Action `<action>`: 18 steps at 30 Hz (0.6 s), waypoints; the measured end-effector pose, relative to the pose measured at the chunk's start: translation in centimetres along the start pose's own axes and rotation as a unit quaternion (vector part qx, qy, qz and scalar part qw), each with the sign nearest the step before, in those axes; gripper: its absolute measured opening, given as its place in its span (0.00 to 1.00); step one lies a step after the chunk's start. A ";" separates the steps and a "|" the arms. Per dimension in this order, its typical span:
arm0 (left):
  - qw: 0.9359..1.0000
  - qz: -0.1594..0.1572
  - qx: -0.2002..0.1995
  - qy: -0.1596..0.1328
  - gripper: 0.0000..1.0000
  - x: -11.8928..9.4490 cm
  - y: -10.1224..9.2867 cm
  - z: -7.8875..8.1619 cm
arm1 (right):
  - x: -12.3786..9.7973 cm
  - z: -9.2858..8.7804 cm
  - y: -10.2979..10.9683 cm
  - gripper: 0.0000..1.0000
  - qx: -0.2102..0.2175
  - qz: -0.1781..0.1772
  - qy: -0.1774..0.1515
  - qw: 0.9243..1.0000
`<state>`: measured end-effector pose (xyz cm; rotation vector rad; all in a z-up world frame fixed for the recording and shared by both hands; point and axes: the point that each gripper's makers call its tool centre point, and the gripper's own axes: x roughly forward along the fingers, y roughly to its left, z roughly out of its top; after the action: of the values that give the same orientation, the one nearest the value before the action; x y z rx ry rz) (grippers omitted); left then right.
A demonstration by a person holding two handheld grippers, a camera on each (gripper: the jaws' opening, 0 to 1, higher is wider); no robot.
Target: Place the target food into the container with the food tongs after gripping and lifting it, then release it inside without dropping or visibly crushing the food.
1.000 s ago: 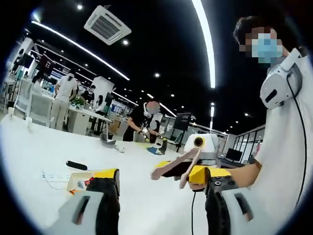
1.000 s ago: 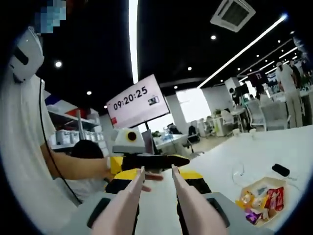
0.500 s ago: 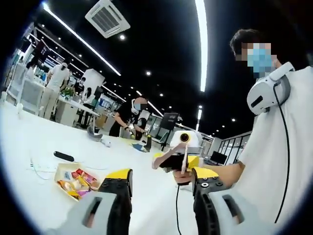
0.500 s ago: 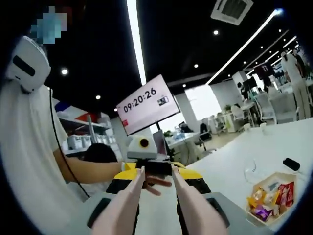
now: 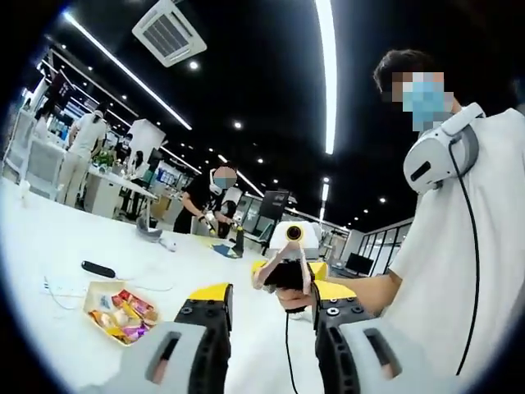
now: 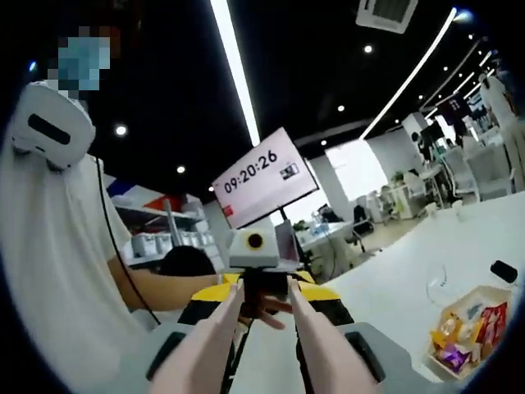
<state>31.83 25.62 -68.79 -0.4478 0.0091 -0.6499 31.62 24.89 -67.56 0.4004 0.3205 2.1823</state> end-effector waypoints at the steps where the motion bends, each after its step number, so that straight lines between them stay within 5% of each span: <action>1: 1.000 -0.005 -0.005 0.000 0.38 0.2 -0.2 -0.1 | 0.1 -0.2 0.1 0.28 -0.001 0.001 0.003 1.000; 7: 1.000 -0.026 -0.010 0.003 0.26 0.5 -1.4 -0.2 | 0.0 -0.2 0.0 0.27 0.003 -0.001 -0.001 1.000; 18: 1.000 -0.019 -0.004 0.005 0.27 0.4 -1.0 -0.3 | -0.2 -0.3 -0.1 0.27 0.008 -0.004 0.002 1.000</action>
<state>31.51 24.61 -68.61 -0.4531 0.0117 -0.6904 31.66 24.78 -67.93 0.4023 0.3410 2.1752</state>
